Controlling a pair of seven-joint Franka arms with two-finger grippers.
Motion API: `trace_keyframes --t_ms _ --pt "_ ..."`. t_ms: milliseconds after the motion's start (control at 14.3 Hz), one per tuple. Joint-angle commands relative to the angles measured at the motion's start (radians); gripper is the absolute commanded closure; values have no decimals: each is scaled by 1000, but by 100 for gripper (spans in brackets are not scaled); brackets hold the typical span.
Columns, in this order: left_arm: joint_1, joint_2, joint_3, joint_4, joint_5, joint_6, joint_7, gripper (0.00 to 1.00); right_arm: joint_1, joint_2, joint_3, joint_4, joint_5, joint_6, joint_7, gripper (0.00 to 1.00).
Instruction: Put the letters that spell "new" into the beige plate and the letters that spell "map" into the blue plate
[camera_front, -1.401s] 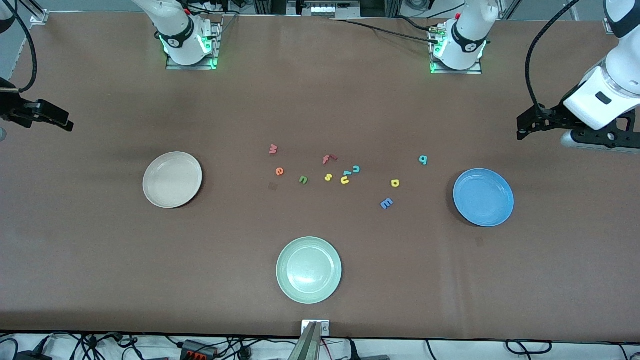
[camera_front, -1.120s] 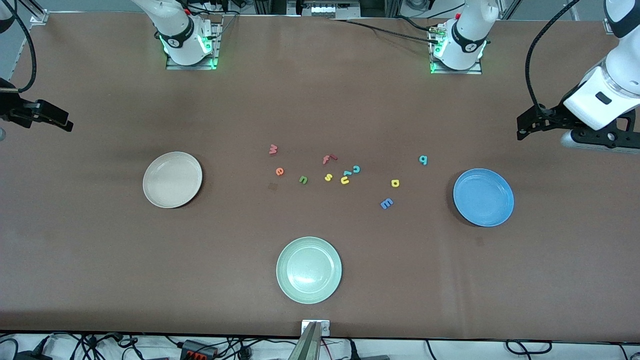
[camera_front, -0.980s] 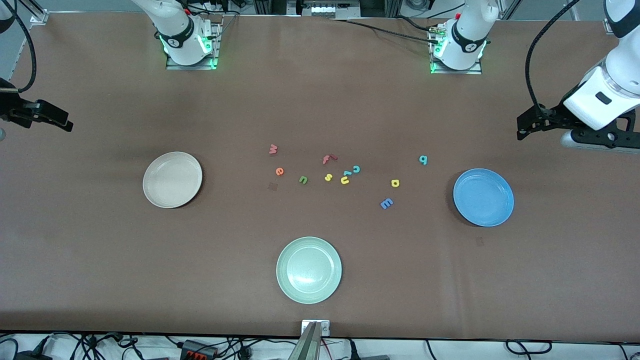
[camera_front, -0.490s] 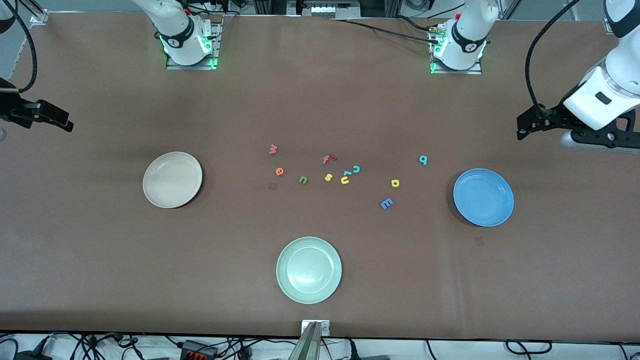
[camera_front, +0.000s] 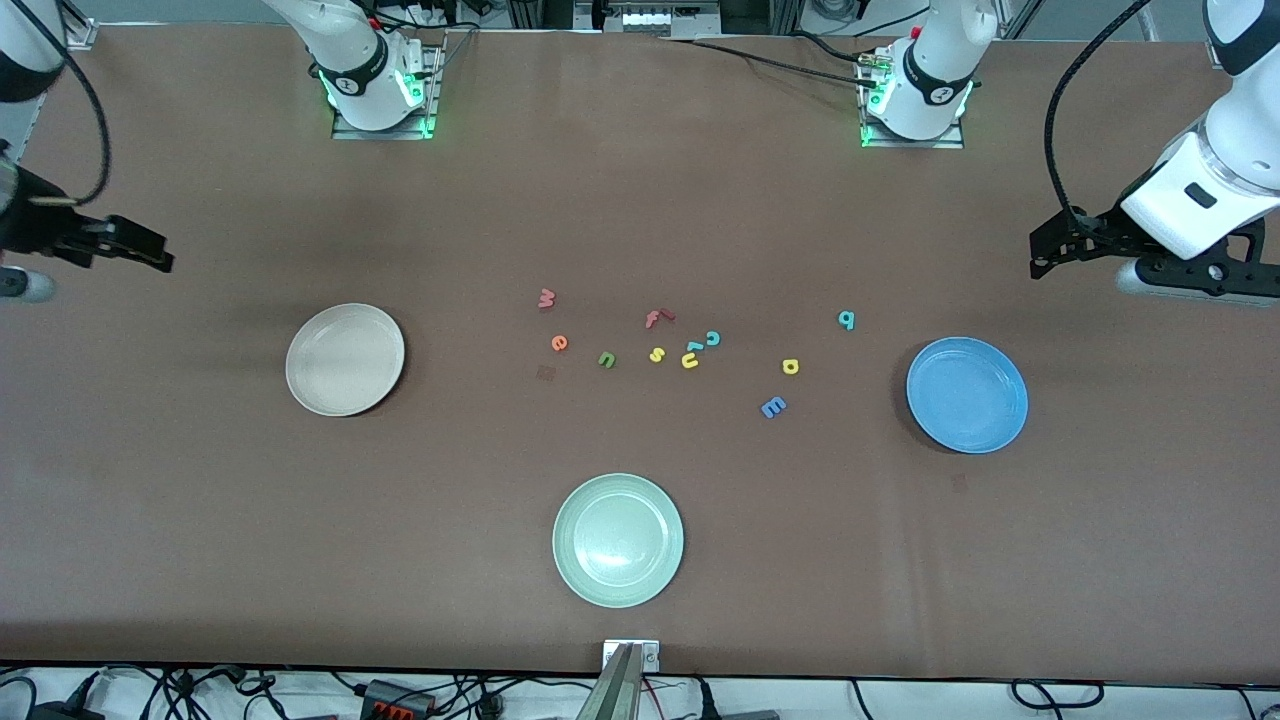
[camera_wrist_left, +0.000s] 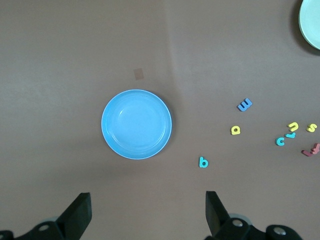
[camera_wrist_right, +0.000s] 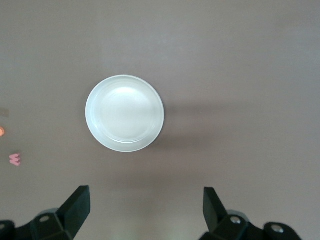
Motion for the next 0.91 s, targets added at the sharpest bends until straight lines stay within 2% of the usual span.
trace_keyframes --t_ms 0,280,490,700,840 --pt "1 -1 0 19 -7 -24 -3 0 96 100 3 -10 3 70 5 0" --pt "-4 23 -20 18 -12 -25 0 0 264 213 3 -27 17 200 87 0" --pt "-10 97 -63 19 -7 -111 3 0 372 285 3 -25 49 297 185 0" --pt "-59 201 -77 19 -7 -58 6 0 465 368 3 -16 127 367 200 0" --pt "-114 261 -80 16 -7 8 9 0 517 425 1 -2 147 424 200 0"
